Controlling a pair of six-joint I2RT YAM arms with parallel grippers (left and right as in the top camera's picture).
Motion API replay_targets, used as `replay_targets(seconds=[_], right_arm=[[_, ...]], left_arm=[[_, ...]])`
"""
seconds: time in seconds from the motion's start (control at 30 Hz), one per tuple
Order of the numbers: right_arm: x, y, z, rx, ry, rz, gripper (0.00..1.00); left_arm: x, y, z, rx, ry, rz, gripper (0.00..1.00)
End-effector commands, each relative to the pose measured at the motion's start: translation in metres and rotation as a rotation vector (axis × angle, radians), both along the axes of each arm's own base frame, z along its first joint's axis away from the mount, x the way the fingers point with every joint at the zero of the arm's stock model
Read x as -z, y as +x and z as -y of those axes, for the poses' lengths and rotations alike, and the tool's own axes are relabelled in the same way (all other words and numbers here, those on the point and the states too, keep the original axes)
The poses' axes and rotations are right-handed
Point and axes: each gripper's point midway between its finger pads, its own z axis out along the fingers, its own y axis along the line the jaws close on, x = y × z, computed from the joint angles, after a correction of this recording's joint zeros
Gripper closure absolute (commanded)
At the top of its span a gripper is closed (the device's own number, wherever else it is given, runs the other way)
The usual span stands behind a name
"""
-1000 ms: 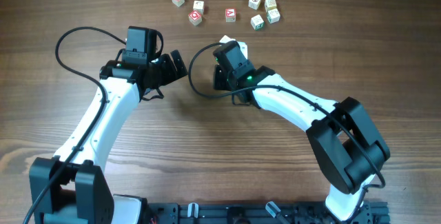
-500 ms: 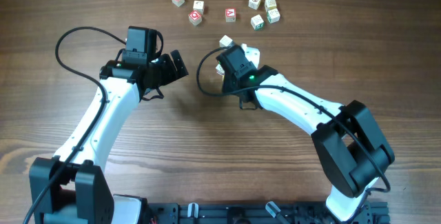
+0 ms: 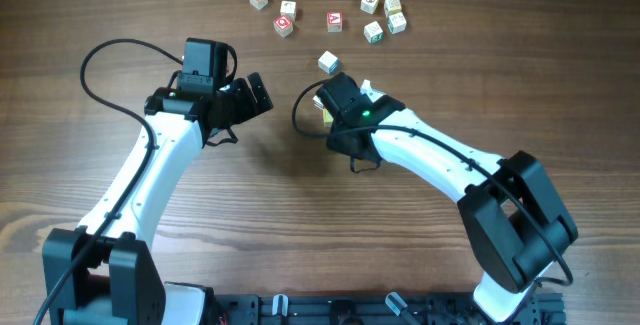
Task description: Form a circle
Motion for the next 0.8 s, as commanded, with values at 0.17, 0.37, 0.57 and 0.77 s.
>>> replay_targets(seconds=[0.17, 0.37, 0.57, 0.77], right_arm=[[-0.006, -0.011, -0.004, -0.005, 0.030, -0.030, 0.95], [0.007, -0.017, -0.004, -0.036, 0.025, -0.024, 0.95], [0.006, 0.000, -0.012, -0.005, 0.071, 0.060, 0.95], [0.007, 0.014, -0.009, 0.017, 0.055, 0.145, 0.95]], left_arm=[[0.000, 0.000, -0.003, 0.010, 0.017, 0.004, 0.00], [0.000, 0.000, -0.003, 0.010, 0.017, 0.004, 0.00], [0.000, 0.000, -0.003, 0.010, 0.017, 0.004, 0.00], [0.000, 0.000, -0.003, 0.010, 0.017, 0.004, 0.00]])
